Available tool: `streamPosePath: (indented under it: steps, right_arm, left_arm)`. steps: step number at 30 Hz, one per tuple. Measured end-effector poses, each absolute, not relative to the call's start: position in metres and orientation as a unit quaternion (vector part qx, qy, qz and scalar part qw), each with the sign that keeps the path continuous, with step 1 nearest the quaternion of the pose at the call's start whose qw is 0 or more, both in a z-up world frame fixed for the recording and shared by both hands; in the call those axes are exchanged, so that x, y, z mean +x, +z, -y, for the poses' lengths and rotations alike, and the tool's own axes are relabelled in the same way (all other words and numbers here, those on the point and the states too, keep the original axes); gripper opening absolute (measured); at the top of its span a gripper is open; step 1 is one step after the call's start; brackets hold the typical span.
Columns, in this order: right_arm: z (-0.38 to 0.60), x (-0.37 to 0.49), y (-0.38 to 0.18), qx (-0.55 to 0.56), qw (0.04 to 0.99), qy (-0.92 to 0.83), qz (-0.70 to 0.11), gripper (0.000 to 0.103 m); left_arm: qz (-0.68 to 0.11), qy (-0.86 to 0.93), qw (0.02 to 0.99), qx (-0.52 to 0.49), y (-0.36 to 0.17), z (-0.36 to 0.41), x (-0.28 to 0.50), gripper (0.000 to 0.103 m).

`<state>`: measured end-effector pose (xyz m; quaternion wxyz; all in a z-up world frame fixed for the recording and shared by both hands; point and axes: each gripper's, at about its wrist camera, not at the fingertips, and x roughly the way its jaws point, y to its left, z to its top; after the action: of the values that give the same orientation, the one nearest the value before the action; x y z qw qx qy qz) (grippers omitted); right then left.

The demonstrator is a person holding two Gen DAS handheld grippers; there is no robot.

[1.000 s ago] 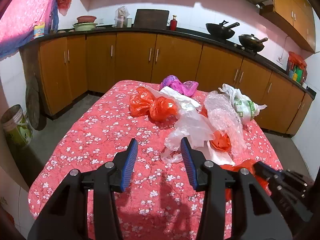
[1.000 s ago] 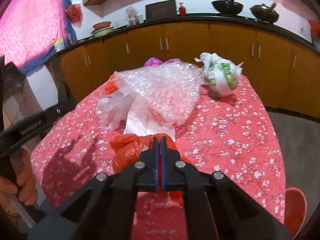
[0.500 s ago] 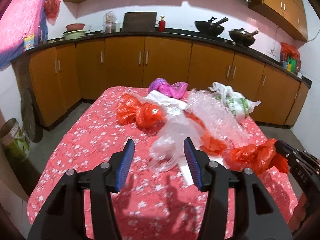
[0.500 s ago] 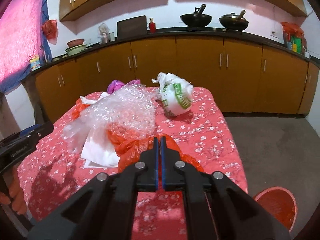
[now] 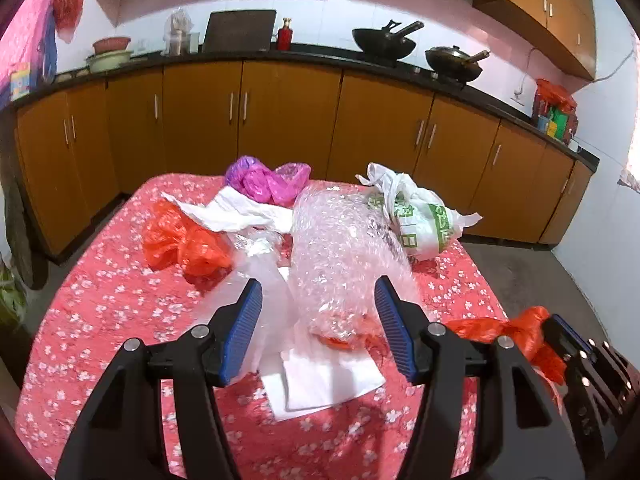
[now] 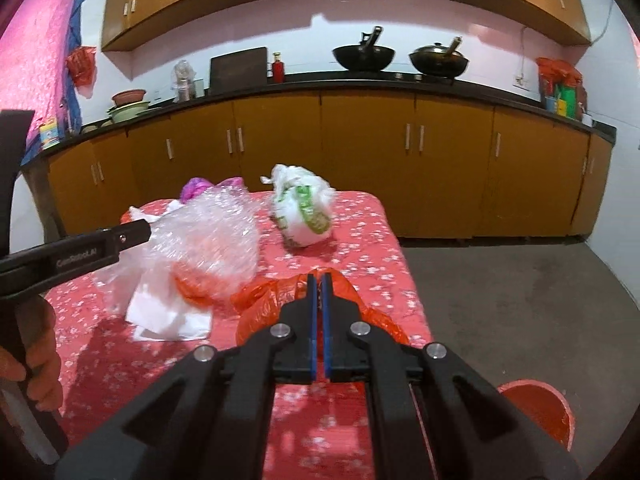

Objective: Collect trash
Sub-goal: 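Grasp the bubble wrap sheet with the left tool while the right tool holds the red bag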

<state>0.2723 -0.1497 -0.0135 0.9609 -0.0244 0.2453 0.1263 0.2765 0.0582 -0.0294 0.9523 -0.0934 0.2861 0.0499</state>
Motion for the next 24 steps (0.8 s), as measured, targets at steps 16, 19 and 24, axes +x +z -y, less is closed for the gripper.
streamPosePath:
  steps: [16, 19, 24]
  right_arm:
    - [0.166, 0.282, -0.019, -0.003, 0.963, 0.102, -0.250, 0.004]
    - [0.166, 0.282, -0.018, 0.000, 0.964, 0.101, -0.248, 0.004]
    - [0.164, 0.279, -0.014, 0.003, 0.965, 0.101, -0.241, 0.004]
  left_arm:
    - [-0.323, 0.040, 0.940, -0.099, -0.047, -0.059, 0.297, 0.006]
    - [-0.311, 0.037, 0.945, -0.095, -0.041, -0.062, 0.289, 0.004]
    - [-0.283, 0.037, 0.954, -0.096, -0.023, -0.072, 0.272, 0.004]
